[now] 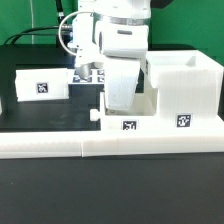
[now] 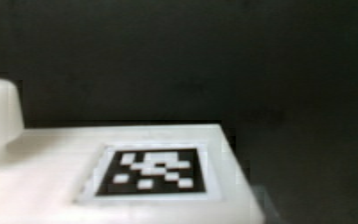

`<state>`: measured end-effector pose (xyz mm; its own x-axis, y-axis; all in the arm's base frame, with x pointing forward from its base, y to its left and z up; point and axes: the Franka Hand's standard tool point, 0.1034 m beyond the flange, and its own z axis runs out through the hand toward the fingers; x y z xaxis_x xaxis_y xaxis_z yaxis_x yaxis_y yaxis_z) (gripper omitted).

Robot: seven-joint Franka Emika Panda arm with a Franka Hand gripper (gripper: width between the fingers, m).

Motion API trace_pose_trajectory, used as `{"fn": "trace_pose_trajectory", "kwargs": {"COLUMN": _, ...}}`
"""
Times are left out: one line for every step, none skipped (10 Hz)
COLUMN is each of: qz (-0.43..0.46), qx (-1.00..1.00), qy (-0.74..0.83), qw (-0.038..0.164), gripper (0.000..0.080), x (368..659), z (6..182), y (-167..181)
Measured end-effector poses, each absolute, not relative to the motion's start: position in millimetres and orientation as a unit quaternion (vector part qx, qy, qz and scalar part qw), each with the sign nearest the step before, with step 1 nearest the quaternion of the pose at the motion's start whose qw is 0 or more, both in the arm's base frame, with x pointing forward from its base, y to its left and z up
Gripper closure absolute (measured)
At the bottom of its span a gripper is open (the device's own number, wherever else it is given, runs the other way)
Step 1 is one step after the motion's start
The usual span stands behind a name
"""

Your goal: Assemble drawer

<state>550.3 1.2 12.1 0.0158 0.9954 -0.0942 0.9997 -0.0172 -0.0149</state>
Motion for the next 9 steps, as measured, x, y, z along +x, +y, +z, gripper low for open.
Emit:
{"fn": "trace_pose_trajectory", "kwargs": {"qz": -0.036, "qx": 0.713, "qy": 0.7, "qw": 0.029, "gripper": 0.0757, "x": 550.8, "z": 12.1, "y": 1.1}}
{"fn": "trace_pose_trajectory", "kwargs": {"qz": -0.026, "qx": 0.713, "qy": 0.7, "qw": 0.035, "gripper": 0.0757, "x": 551.2, "z": 11.0, "y": 2.0}}
{"fn": "trace_pose_trajectory", "kwargs": {"qz": -0.026, "qx": 0.714, "qy": 0.699, "qw": 0.035, "gripper": 0.0757, "x": 550.6, "z": 10.7, "y": 1.5}}
{"fn": "trace_pose_trajectory", "kwargs": {"qz": -0.026, "qx": 0.713, "qy": 0.7, "qw": 0.035, "gripper": 0.0757, "x": 550.5, "z": 10.5, "y": 2.1}}
{"fn": "trace_pose_trajectory", "kwargs": {"qz": -0.026, "qx": 0.712, "qy": 0.701, "qw": 0.034, "gripper": 0.0757, "x": 550.2, "z": 10.1, "y": 4.1}}
{"fn": "trace_pose_trajectory", "kwargs": {"qz": -0.028, "qx": 0.712, "qy": 0.701, "qw": 0.033, "gripper": 0.0757, "x": 550.6, "z": 10.4, "y": 4.2}}
{"fn": "trace_pose_trajectory", "kwargs": {"qz": -0.028, "qx": 0.712, "qy": 0.701, "qw": 0.033, "gripper": 0.0757, "x": 550.6, "z": 10.4, "y": 3.8}}
{"fn": "trace_pose_trajectory", "kwargs": {"qz": -0.028, "qx": 0.712, "qy": 0.701, "qw": 0.033, "gripper": 0.0757, "x": 550.6, "z": 10.3, "y": 3.7}}
{"fn": "trace_pose_trajectory", "kwargs": {"qz": -0.021, "qx": 0.712, "qy": 0.7, "qw": 0.037, "gripper": 0.0757, "x": 551.3, "z": 10.0, "y": 4.0}}
